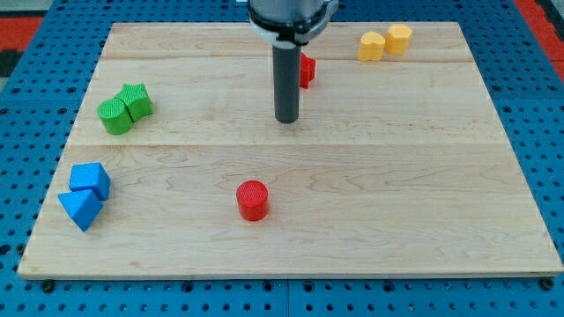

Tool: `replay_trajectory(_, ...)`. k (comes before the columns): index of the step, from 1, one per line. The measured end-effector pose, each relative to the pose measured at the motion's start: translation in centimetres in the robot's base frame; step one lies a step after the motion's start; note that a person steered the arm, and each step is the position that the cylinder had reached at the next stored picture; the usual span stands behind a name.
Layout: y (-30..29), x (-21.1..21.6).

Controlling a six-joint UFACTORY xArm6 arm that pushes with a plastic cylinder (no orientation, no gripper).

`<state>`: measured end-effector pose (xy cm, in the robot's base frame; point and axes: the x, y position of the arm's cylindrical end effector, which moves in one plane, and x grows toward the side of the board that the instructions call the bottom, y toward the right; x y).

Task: Push red star into the red circle

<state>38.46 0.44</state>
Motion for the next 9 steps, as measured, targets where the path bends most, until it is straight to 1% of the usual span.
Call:
replay_trajectory(2, 5.4, -2.1)
replay_trajectory(4, 5.4, -9.4)
replay_trajectory(5, 2.3, -10.2)
replay_trajectory(7, -5.4, -10.3)
replay_trajectory(8, -8.6, -8.9)
replay_trajectory(9, -9.1, -5.9)
